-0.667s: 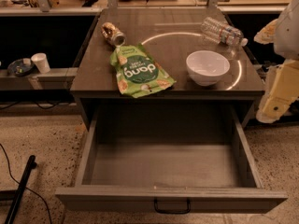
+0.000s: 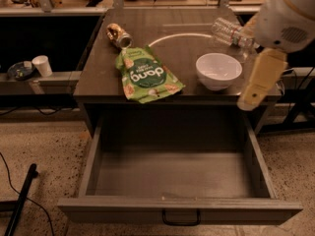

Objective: Place green rice chip bag into top drawer

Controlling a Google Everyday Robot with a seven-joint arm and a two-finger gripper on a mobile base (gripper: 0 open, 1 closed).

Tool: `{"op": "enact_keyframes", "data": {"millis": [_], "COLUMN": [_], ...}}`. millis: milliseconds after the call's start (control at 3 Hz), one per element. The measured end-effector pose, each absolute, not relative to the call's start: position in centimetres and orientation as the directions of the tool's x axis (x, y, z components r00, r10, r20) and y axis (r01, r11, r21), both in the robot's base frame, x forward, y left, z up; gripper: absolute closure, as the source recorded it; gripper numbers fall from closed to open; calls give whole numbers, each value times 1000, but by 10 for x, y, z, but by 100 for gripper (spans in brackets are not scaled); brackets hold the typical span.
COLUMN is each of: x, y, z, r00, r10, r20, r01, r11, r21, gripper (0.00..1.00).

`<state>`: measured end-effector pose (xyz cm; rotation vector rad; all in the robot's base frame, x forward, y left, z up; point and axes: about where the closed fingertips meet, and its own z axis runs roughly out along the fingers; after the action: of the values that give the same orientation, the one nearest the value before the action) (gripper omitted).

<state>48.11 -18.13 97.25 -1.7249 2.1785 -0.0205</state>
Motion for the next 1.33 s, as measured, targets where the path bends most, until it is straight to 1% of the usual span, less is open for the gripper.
{"op": "enact_keyframes", "data": {"millis": [333, 667, 1000, 1333], "x": [543, 592, 620, 636], "y": [-111, -37, 26, 48], "z": [961, 937, 895, 863], "r00": [-131, -125, -242, -315], "r10": [-922, -897, -850, -821], "r20": [-363, -425, -468, -476], "r01": [-956, -970, -953, -928], "r11": [215, 201, 299, 373], "r21": [-199, -139, -49, -28], "gripper": [0, 0, 0, 0]}}
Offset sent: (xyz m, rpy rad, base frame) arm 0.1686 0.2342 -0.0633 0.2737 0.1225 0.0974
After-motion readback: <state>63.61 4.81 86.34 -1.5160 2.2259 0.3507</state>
